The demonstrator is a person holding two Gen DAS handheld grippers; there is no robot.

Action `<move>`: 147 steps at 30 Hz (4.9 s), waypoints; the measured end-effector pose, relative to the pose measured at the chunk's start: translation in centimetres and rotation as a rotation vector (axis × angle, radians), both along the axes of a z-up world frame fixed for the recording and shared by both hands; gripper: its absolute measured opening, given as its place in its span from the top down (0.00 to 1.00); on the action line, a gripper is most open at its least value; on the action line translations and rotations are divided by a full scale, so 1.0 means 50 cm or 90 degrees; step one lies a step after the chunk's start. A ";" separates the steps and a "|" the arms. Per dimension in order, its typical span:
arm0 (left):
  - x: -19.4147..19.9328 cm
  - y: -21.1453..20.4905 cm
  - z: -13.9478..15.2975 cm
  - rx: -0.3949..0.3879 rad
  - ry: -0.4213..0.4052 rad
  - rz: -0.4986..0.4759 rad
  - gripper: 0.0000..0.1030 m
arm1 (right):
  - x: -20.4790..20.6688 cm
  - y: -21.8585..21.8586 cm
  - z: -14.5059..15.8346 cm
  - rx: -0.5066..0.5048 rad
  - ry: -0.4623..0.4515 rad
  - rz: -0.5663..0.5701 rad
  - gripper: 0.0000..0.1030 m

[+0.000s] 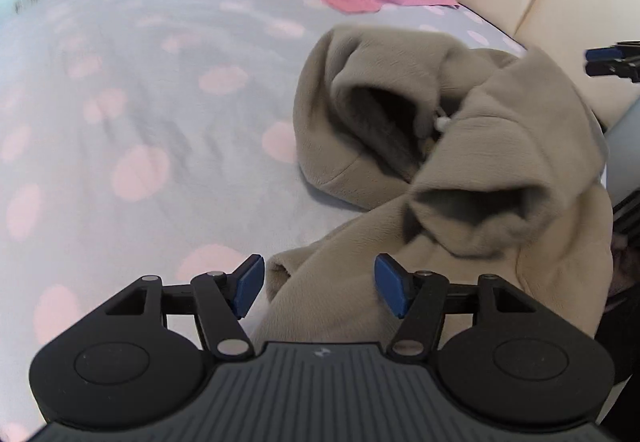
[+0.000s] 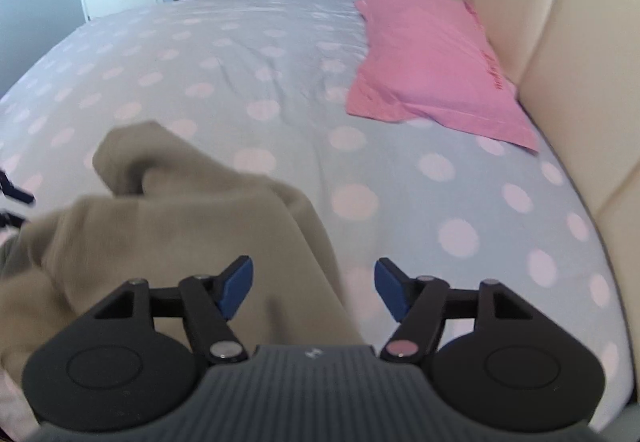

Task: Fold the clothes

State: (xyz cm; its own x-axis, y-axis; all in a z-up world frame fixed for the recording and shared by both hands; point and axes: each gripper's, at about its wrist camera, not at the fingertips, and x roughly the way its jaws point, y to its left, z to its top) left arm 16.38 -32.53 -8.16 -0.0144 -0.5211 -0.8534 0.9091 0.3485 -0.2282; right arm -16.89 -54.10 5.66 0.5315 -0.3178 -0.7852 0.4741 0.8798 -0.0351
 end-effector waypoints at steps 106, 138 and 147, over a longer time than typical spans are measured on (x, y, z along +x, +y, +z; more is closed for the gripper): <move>0.076 0.309 0.004 0.101 0.125 0.189 0.74 | 0.090 0.215 -0.260 0.013 0.104 0.079 0.85; -0.094 0.573 0.112 0.243 0.087 0.191 0.83 | 0.179 0.007 -0.179 -0.226 0.288 -0.023 0.92; -0.096 0.545 0.145 0.244 0.093 0.114 0.51 | 0.041 -0.001 -0.231 -0.164 0.309 -0.024 0.68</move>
State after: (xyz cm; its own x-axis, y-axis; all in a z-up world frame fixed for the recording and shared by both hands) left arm 11.57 -5.26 -0.89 -0.0872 -0.1734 -0.9810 0.7946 0.5818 -0.1735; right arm -14.82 -54.14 -5.89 0.1117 -0.5439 -0.8317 0.3804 0.7965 -0.4699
